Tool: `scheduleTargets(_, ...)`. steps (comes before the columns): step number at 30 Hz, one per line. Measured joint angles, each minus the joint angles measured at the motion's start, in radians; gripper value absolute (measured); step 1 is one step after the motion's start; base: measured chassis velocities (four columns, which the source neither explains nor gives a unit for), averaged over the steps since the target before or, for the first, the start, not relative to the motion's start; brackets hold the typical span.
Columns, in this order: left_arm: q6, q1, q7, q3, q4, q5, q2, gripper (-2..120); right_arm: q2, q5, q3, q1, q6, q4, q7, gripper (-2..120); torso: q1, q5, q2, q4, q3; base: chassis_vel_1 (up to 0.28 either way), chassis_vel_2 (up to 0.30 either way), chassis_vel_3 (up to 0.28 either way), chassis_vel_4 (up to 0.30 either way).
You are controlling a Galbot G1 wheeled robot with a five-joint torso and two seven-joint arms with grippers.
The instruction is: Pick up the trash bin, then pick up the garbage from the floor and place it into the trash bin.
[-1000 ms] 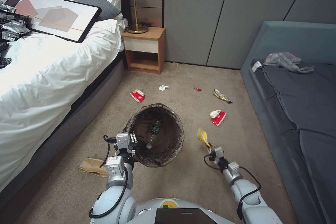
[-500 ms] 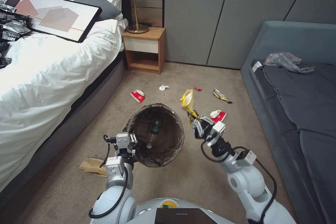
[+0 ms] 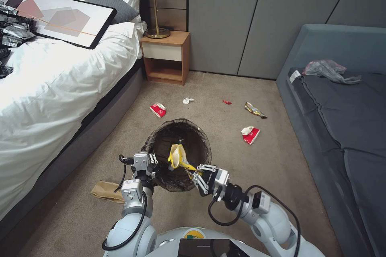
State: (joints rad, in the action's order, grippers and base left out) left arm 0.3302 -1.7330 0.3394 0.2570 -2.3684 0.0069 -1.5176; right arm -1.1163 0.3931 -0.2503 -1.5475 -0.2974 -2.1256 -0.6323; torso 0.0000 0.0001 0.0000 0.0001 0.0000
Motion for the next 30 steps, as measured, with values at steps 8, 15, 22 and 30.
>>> scheduleTargets(8, 0.000, 0.000, 0.000, 0.000, 0.000, 0.000, 0.000, 3, -0.014, -0.017, 0.032, 0.036, 0.004, 0.050, 0.015, 0, 0.000, -0.0001, 0.000, 0.0000, 0.000, 0.000, 0.000, 0.000, 0.000)
scheduleTargets(15, 0.000, 0.000, 0.000, 0.000, 0.000, 0.000, 0.000, 3, -0.036, -0.017, 0.051, 0.090, 0.017, 0.099, 0.044, 0, 0.000, -0.0001, 0.000, -0.0001, 0.000, 0.000, 0.000, 0.000, 0.000)
scheduleTargets(22, 0.000, 0.000, 0.000, 0.000, 0.000, 0.000, 0.000, 3, -0.038, -0.013, 0.066, 0.129, 0.031, 0.123, 0.069, 0, 0.000, -0.0002, 0.000, 0.0000, 0.000, 0.000, 0.000, 0.000, 0.000)
scheduleTargets(30, 0.000, 0.000, 0.000, 0.000, 0.000, 0.000, 0.000, 3, -0.051, -0.016, 0.097, 0.180, 0.049, 0.173, 0.105, 8, 0.000, -0.0002, 0.000, -0.0002, 0.000, 0.000, 0.000, 0.000, 0.000)
